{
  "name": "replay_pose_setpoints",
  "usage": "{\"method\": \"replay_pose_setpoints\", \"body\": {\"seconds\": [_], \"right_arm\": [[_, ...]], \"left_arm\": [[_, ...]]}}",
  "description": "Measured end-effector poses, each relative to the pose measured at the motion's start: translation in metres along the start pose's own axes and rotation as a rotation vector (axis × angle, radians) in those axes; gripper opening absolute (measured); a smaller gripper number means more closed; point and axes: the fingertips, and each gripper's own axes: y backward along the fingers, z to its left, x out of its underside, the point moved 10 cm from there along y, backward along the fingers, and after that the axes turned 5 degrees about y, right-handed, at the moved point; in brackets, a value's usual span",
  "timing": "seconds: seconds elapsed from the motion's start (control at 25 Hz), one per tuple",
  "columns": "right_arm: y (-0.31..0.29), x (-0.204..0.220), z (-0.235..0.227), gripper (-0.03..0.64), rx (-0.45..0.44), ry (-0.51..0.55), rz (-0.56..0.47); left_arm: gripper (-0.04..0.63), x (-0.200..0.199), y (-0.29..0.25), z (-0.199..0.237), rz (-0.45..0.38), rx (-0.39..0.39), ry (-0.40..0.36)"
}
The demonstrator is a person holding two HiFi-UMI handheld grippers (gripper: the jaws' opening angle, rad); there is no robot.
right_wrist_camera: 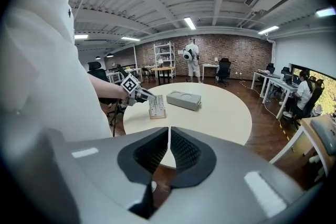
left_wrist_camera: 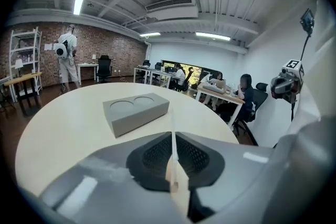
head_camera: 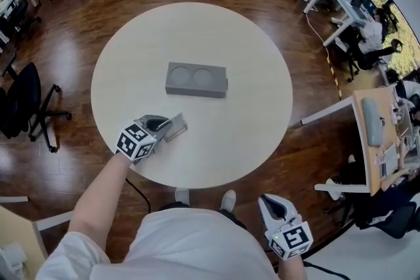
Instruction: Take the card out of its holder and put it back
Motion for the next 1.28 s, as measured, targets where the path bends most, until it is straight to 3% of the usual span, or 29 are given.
{"method": "replay_pose_setpoints", "body": {"seconds": [0.24, 0.48, 0.72, 1.28], "right_arm": [[-0.009, -0.003, 0.003, 0.011, -0.027, 0.012, -0.014], [-0.014, -0.008, 0.003, 0.011, -0.05, 0.028, -0.029], [-0.026, -0.014, 0.005, 0.011, -0.088, 0.055, -0.043], [-0.075, -0.036, 0.03, 0.011, -0.245, 0.171, -0.057]], "left_arm": [[0.017, -0.016, 0.017, 0.0, -0.041, -0.004, -0.005], [0.015, -0.038, 0.055, -0.004, -0.134, -0.024, -0.009], [0.015, -0.045, 0.106, -0.005, -0.206, -0.087, 0.001], [0.015, 0.055, 0.241, 0.009, -0.23, -0.386, 0.146]]}}
